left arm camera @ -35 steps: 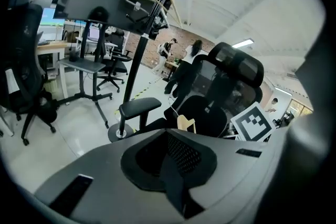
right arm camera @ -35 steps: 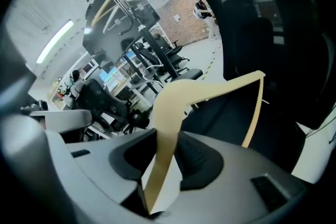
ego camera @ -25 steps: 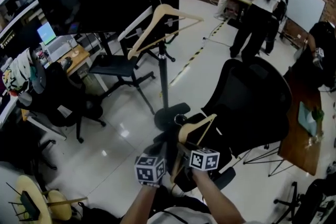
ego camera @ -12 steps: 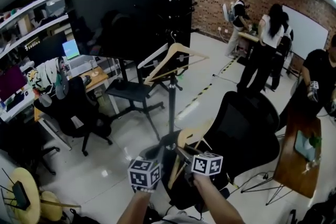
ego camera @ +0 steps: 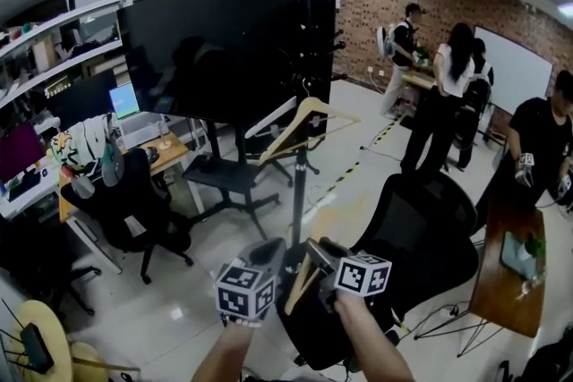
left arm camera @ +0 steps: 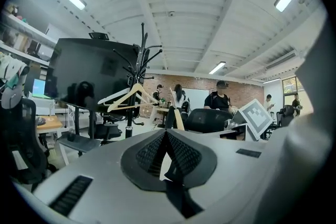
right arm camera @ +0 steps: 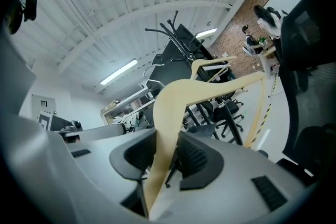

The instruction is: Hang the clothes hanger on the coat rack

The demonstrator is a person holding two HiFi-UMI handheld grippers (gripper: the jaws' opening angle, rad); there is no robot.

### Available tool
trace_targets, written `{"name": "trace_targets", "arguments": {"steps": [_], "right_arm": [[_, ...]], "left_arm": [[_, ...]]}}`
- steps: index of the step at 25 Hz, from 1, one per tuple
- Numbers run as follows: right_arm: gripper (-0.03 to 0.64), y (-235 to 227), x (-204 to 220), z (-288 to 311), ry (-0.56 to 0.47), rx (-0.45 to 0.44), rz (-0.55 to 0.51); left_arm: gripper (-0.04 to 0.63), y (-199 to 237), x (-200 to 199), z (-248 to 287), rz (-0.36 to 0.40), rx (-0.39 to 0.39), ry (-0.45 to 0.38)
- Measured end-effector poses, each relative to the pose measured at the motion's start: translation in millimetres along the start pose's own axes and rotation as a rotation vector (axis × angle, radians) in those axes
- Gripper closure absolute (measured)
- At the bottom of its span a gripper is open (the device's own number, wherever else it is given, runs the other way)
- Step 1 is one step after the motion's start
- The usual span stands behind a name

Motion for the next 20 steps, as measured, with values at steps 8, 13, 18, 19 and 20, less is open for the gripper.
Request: {"name": "trace_targets", "arguments": {"steps": [8, 13, 18, 19, 20], "right_arm": [[0.476, 16, -10, 21, -0.048, 0.042, 0.003], [0.476, 25, -21, 33, -0.057, 0.028, 0.029], [0.474, 37, -35, 43, -0.069, 0.055, 0.028], [0.474, 40, -39, 45, -0.075, 0.063, 0.022], [0.474, 43, -43, 46, -0.083, 0.069, 0.018]], "left_arm": [[0.597, 29, -15, -5, 0.025, 0.072, 0.009], [0.597, 39, -23, -13, 0.038, 0.137, 0.011], [0.597, 49, -36, -30, 0.055, 0.196, 0.001], [0.597, 51, -39, -32, 0.061, 0.206, 0.002], [0.597, 52, -41, -35, 0.068, 0.216, 0.004]]}}
Point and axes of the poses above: the fingertips, and each gripper's own axes: z forward along the fingers, y to its left, x out of its underside, the point moved 7 cm from there along -z, backward along the fingers, and after that the axes turned 5 degrees about -z, right-handed, at the moved point
